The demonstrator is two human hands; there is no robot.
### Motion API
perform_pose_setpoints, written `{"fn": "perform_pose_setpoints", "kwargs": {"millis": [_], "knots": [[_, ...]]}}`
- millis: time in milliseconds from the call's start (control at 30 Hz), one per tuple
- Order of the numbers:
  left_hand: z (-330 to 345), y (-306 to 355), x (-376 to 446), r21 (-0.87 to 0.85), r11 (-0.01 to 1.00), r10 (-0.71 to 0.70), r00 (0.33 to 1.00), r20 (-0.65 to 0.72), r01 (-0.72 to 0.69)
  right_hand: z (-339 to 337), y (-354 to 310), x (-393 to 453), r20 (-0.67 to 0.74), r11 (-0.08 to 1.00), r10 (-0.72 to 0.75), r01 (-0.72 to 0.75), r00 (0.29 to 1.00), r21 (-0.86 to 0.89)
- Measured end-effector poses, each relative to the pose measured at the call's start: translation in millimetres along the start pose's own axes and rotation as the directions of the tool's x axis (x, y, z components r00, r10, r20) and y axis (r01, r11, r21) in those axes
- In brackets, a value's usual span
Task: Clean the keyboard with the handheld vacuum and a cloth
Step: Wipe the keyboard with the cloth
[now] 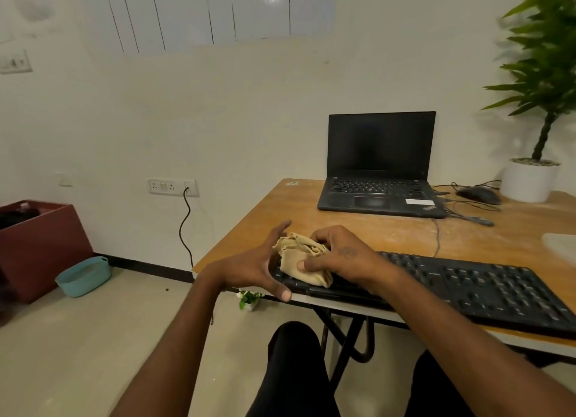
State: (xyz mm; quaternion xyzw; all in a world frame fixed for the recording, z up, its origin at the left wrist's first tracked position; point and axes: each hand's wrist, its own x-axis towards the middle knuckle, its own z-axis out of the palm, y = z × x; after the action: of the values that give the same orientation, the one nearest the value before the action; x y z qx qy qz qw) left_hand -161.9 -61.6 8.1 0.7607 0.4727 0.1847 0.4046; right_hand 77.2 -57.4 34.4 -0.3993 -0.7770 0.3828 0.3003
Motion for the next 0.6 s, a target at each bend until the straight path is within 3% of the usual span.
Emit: {"fn": "perform_pose_setpoints", "kwargs": {"millis": [167, 367, 500, 600], "knots": [[-2.6, -7.3, 5.6, 0.004, 1.0, -0.015, 1.0, 0.004, 0.015, -1.0, -4.8, 25.3, 0.049, 0.985, 0.015, -0.007, 0.999, -0.173], [-2.3, -8.0, 5.0, 0.018, 1.0, 0.01, 0.999, -0.053, -0.009, -4.2, -0.8, 66.8, -0.217, 0.891, 0.044, -0.137, 0.975, -0.433], [1.1, -10.9, 4.4, -0.005, 1.0, 0.002, 0.997, -0.074, -0.003, 14.3, -9.3, 50.5, -0.177, 0.841, -0.072, -0.035, 0.982, -0.539], [1.5, -12.2, 4.7, -0.033, 0.999, 0.004, 0.997, -0.073, -0.006, 29.1, -24.1, 18.7, -0.089, 0.862, -0.126, 0.065, 0.988, -0.503]]}}
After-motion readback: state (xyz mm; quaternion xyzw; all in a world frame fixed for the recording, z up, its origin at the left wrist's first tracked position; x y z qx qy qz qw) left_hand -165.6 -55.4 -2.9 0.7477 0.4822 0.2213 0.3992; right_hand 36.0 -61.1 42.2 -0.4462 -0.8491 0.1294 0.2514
